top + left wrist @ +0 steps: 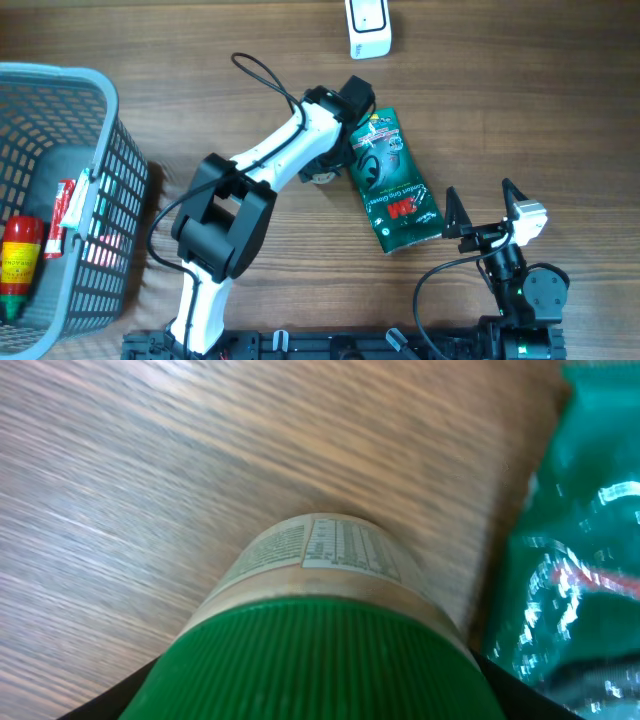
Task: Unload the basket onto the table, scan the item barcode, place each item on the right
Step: 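Carry the jar out with the left gripper and set it beside the gloves pack, then reach the left gripper into the basket and grasp the Zappy wipes pack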
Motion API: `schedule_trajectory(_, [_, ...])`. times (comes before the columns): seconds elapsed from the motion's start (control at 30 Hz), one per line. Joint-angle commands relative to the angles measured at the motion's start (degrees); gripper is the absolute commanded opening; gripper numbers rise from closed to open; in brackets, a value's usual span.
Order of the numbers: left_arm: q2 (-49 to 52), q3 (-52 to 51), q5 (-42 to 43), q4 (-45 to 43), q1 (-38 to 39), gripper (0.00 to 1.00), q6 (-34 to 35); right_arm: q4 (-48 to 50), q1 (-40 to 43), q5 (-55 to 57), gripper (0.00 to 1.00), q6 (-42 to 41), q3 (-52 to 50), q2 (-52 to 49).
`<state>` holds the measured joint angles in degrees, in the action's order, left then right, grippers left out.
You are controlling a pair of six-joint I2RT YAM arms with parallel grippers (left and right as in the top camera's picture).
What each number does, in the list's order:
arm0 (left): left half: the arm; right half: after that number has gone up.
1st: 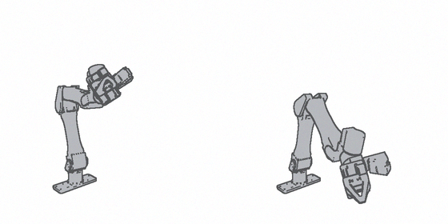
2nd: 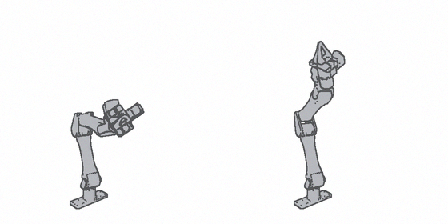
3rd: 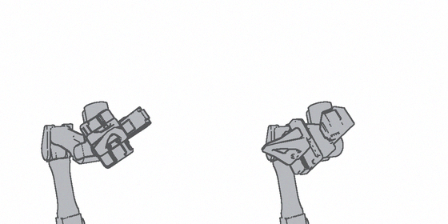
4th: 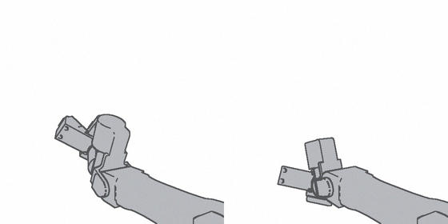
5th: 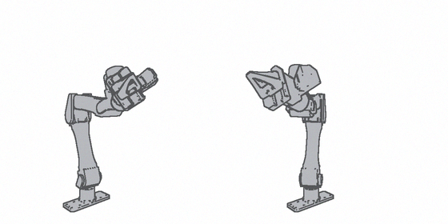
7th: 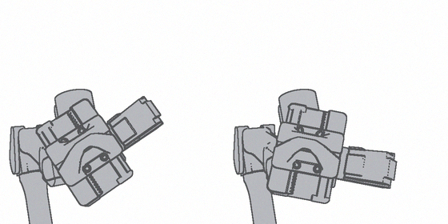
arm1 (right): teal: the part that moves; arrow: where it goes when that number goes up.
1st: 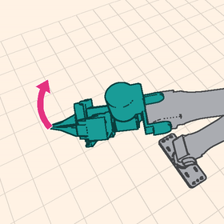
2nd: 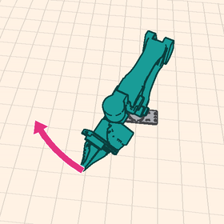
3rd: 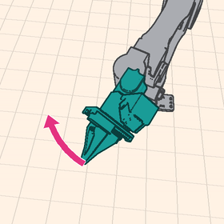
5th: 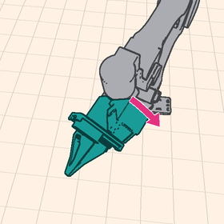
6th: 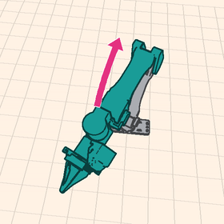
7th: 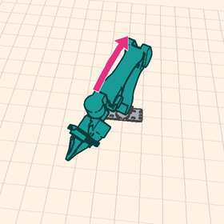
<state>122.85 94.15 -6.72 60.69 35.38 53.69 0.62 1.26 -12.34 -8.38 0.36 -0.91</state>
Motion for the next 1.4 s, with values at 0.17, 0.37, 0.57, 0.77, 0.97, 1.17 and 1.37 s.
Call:
schedule_trajectory(0.17, [-3.6, 0.7, -2.1, 0.8, -1.2, 1.00, -1.6, 0.2, -0.3, 0.7, 1.00, -0.7, 0.0, -0.1])
schedule_trajectory(0.37, [-13.2, 8.5, -8.4, 7.9, -3.4, 1.00, -5.6, 0.2, -0.3, 0.7, 1.00, -0.7, 0.0, -0.1])
schedule_trajectory(0.57, [-26.9, 15.8, -22.5, 12.2, -7.6, 1.00, -5.6, 0.2, -0.3, 0.7, 1.00, -0.7, -0.1, -0.1])
schedule_trajectory(0.77, [-40.4, 15.9, -26.7, 12.7, -19.5, 1.00, -5.2, 0.2, -0.3, 0.7, 1.00, -0.7, 0.0, -0.1])
schedule_trajectory(0.97, [-44.1, 15.8, -18.4, 18.6, -41.0, 1.00, -5.3, 0.2, -0.3, 0.7, 1.00, -0.7, 0.0, -0.1])
schedule_trajectory(1.17, [-43.3, 7.4, -0.1, 20.0, -64.5, 0.99, -8.6, 0.2, -0.3, 0.7, 1.00, -0.7, 0.0, -0.1])
schedule_trajectory(1.37, [-43.3, -8.4, 12.7, 8.8, -75.7, 1.00, -16.0, 0.2, -0.3, 0.7, 1.00, -0.8, -0.1, -0.1])
